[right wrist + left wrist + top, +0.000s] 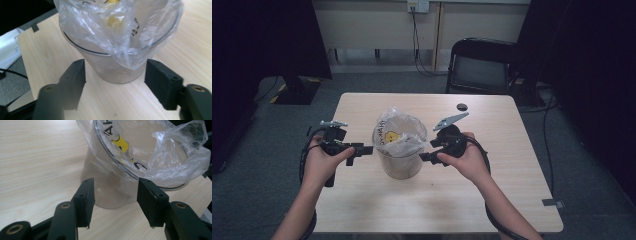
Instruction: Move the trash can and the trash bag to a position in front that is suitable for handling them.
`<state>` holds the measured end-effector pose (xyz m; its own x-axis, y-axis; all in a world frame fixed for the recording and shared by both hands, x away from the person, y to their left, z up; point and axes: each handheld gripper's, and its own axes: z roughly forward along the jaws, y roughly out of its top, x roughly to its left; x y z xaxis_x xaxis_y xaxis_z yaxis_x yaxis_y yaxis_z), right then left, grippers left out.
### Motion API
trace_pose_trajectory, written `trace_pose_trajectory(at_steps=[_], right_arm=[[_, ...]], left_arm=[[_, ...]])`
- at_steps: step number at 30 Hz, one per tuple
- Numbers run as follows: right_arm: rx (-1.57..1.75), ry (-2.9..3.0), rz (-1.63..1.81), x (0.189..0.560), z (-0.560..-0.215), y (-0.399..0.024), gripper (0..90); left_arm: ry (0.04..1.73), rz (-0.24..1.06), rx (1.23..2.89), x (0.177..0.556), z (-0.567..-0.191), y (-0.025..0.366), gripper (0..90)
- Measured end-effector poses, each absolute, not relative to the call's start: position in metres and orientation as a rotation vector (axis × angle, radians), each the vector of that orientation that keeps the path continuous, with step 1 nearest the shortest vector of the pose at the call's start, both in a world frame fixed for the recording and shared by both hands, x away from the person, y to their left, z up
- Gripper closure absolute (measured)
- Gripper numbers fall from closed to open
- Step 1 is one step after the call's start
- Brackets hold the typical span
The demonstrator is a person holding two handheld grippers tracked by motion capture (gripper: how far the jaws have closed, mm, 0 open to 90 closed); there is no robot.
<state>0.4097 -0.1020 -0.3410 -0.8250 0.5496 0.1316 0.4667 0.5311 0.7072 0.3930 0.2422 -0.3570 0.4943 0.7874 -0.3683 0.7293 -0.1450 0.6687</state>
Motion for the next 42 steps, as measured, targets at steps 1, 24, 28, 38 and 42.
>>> trace_pose_trajectory(at_steps=[1, 24, 28, 38, 42], right_arm=[[0.885, 2.645, 1.183, 0.409, -0.339, -0.104, 30.9], [0.987, 2.604, 1.239, 0.465, -0.320, -0.052, 36.3], [0.989, 2.641, 1.182, 0.468, -0.329, -0.044, 42.5], [0.979, 2.725, 1.237, 0.462, -0.331, -0.051, 78.5], [0.954, 2.725, 1.276, 0.456, -0.323, -0.059, 85.4]], left_arm=[[1.256, 0.091, 1.899, 0.393, -0.356, 0.243, 47.7], [1.244, 0.149, 1.868, 0.420, -0.348, 0.236, 35.1], [1.258, 0.148, 1.860, 0.421, -0.352, 0.239, 34.7], [1.257, 0.130, 1.847, 0.418, -0.353, 0.239, 36.0], [1.252, 0.129, 1.851, 0.416, -0.351, 0.235, 36.8]])
